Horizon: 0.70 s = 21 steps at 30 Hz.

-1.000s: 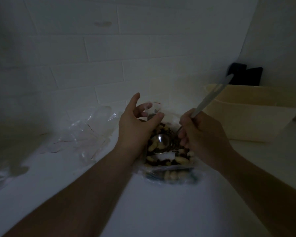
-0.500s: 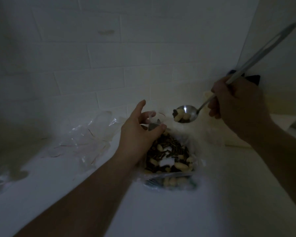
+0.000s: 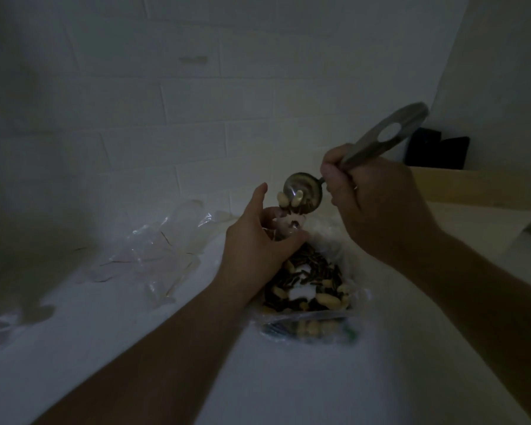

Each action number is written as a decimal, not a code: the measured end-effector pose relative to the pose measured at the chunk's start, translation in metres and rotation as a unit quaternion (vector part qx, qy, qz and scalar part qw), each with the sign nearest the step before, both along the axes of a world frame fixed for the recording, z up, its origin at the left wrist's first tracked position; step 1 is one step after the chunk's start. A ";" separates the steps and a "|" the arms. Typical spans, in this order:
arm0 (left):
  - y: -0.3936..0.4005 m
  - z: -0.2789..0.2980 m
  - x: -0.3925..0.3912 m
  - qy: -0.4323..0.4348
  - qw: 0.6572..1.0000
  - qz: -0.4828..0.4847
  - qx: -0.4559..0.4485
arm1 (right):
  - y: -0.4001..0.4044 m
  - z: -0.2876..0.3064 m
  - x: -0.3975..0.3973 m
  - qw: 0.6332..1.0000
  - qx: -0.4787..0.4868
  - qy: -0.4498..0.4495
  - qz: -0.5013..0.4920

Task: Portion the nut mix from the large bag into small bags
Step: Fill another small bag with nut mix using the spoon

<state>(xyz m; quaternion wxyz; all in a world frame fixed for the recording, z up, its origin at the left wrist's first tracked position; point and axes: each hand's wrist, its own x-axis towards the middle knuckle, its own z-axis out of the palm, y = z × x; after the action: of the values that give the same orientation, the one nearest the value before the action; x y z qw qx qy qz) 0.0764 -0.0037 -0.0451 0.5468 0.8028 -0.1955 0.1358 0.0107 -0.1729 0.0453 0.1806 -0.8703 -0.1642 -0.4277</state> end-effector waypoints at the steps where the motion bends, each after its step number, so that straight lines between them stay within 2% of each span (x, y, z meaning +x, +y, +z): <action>1: 0.000 0.000 0.001 0.000 1.000 0.001 0.001 | 0.000 0.000 -0.001 1.000 -0.004 -0.007 0.003; 7: -0.001 -0.004 0.003 -0.013 1.000 0.003 -0.004 | -0.002 -0.001 -0.003 0.999 -0.009 -0.029 0.008; 15: 0.000 0.001 -0.003 -0.035 0.999 -0.009 0.030 | -0.019 -0.014 -0.013 0.996 0.077 -0.013 -0.031; 19: -0.005 0.002 -0.005 -0.034 0.999 -0.037 0.000 | -0.032 -0.023 -0.022 0.993 0.107 -0.008 -0.043; 21: -0.006 0.003 -0.007 -0.040 0.998 -0.042 0.014 | -0.036 -0.027 -0.025 0.992 0.114 -0.016 -0.046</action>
<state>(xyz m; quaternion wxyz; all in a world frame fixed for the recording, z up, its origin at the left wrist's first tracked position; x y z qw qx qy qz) 0.0699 -0.0096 -0.0424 0.5327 0.7951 -0.2526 0.1424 -0.0139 -0.2093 0.0182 0.2563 -0.8436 -0.0768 -0.4656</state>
